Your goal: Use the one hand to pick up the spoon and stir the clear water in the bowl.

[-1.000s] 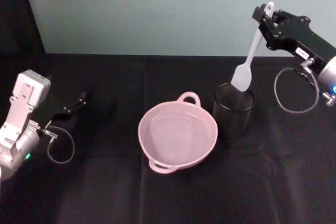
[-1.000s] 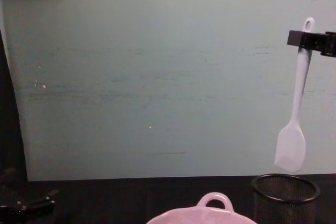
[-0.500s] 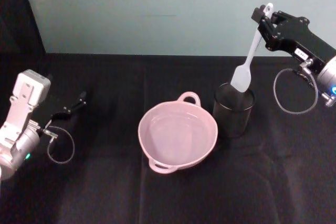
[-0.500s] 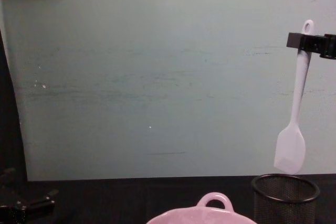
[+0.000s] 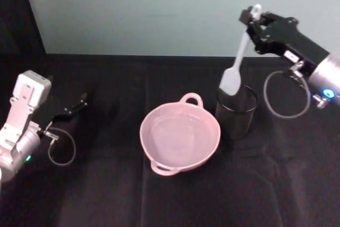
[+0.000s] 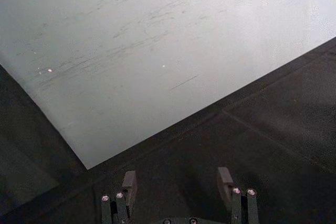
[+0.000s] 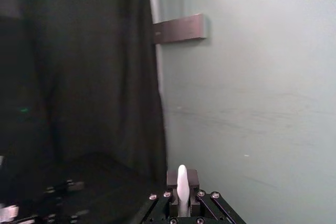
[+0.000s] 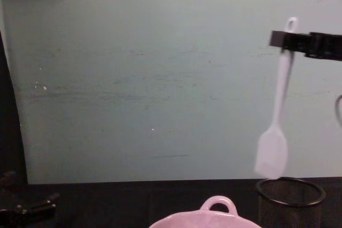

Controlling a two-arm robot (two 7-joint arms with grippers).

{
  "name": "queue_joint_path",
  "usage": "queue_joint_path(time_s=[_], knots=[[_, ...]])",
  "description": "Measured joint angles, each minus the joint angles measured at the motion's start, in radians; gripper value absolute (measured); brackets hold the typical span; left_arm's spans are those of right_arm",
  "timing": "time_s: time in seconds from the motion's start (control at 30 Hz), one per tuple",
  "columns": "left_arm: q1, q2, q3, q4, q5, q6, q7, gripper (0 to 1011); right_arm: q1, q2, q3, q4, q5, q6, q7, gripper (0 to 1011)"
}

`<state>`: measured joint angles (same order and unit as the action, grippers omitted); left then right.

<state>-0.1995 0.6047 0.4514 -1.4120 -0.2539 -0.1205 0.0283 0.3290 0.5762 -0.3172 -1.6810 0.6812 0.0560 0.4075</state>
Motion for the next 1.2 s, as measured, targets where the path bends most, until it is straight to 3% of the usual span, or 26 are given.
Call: queue_joint_path(time_s=[0.27,0.5,0.77,1.2], knots=[[0.0,0.0,0.0,0.0,0.0,0.0,0.0,1011,0.024,-0.047,-0.081,0.003,-0.029,0.006,0.055,113],[0.0,0.0,0.0,0.0,0.0,0.0,0.0,1011,0.017,-0.066,-0.146,0.029,-0.088,-0.03,0.095,113],[0.0,0.0,0.0,0.0,0.0,0.0,0.0,1011,-0.033,-0.081,-0.17,0.063,-0.149,-0.1,0.113,113],[0.0,0.0,0.0,0.0,0.0,0.0,0.0,1011,-0.047,-0.124,-0.171,0.11,-0.185,-0.161,0.129,113]])
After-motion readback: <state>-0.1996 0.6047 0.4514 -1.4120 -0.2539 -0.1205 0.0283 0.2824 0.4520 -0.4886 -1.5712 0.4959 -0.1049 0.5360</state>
